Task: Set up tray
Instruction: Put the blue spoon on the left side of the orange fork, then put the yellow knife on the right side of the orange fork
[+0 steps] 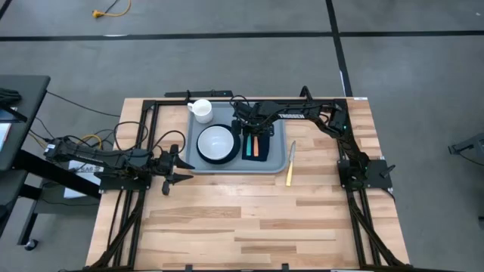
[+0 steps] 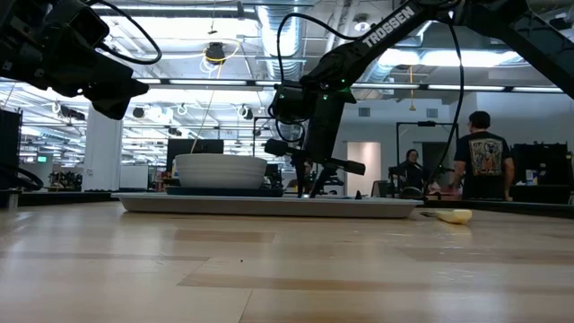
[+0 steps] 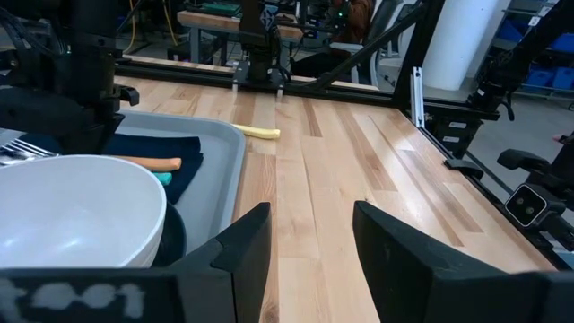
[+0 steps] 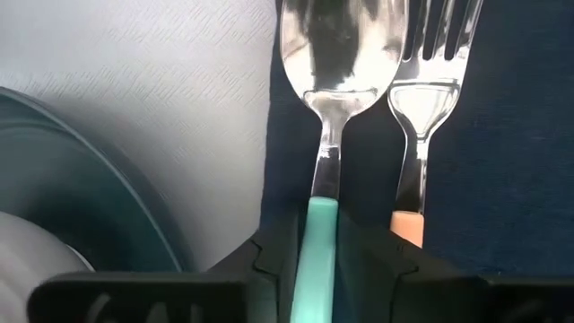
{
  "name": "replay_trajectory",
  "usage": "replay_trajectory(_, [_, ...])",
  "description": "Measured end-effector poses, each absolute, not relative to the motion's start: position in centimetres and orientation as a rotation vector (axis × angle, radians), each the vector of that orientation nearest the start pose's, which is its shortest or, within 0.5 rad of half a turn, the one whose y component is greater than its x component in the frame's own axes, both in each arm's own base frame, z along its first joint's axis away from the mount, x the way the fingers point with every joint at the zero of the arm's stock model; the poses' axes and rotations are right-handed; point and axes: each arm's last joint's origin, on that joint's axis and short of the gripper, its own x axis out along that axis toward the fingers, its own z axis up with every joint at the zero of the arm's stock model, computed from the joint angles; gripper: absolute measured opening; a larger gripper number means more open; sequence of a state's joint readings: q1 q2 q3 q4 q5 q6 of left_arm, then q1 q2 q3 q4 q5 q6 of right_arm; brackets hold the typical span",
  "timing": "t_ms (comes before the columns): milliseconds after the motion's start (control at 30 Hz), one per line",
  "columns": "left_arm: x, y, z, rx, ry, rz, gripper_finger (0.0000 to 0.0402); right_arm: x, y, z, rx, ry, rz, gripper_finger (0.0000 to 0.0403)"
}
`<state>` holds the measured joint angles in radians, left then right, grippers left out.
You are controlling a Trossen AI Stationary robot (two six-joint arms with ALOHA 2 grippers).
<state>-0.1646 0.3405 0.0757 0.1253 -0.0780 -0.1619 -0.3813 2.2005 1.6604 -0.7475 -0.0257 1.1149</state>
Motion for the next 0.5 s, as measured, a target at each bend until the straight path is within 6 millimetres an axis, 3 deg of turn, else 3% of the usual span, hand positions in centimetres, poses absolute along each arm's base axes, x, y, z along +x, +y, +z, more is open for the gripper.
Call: replay_trajectory(500, [11.77,-1.73,17.21,-0.145,0.145,-0.075,0.0148,41.09,-16.54,15.38,1.179,0.983,-0.975,0.0176])
